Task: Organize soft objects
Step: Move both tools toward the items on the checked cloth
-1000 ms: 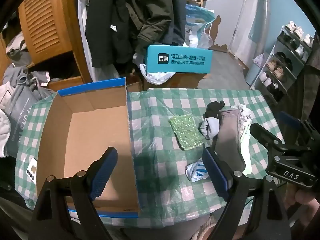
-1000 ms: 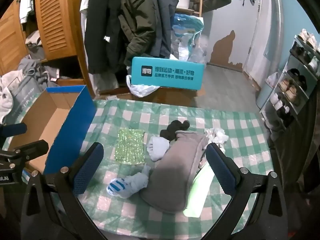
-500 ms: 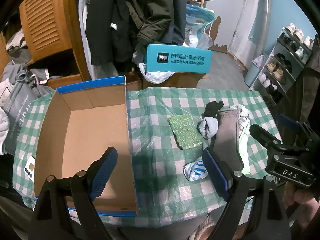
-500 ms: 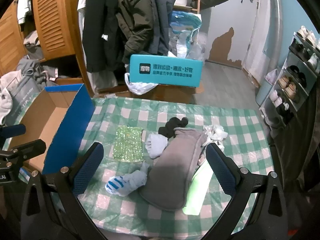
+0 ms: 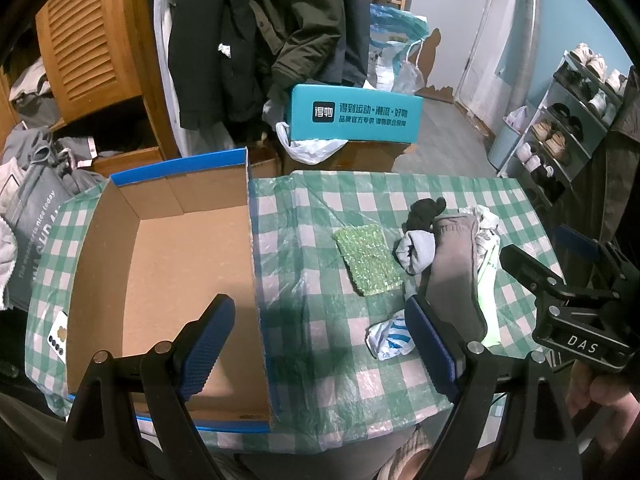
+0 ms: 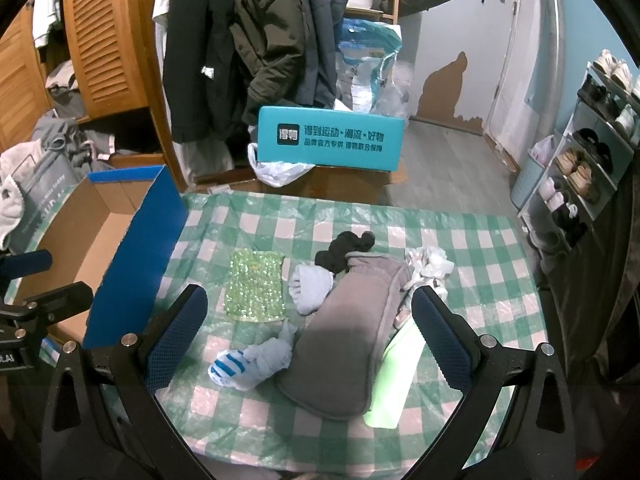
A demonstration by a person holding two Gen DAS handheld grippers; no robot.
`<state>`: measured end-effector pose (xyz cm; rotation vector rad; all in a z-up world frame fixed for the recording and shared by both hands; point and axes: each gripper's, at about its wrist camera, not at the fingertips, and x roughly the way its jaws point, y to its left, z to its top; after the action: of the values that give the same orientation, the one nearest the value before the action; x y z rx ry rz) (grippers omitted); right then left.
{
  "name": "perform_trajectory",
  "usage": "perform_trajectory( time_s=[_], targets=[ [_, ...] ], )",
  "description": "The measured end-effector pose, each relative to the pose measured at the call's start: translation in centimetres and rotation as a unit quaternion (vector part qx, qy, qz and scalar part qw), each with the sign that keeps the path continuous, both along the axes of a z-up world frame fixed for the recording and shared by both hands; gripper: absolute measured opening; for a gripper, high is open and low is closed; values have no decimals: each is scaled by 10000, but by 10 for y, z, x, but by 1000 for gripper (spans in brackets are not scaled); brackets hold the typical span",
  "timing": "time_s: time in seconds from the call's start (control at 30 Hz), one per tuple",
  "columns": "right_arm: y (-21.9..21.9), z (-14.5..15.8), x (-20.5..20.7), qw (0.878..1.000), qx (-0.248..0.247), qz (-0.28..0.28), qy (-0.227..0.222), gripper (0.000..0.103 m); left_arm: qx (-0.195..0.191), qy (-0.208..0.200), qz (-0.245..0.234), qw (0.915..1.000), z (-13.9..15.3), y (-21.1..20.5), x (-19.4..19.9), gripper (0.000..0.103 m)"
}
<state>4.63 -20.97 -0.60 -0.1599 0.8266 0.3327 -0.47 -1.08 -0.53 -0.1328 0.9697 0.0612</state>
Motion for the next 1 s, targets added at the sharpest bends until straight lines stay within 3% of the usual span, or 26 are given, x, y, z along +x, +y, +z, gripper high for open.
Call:
perform_trajectory(
  time_s=[1.0],
  targets=[
    [-15,0,2,9999,-3,-133,28,101,21,109,-98,9999,-8,-11,-2,88]
  ],
)
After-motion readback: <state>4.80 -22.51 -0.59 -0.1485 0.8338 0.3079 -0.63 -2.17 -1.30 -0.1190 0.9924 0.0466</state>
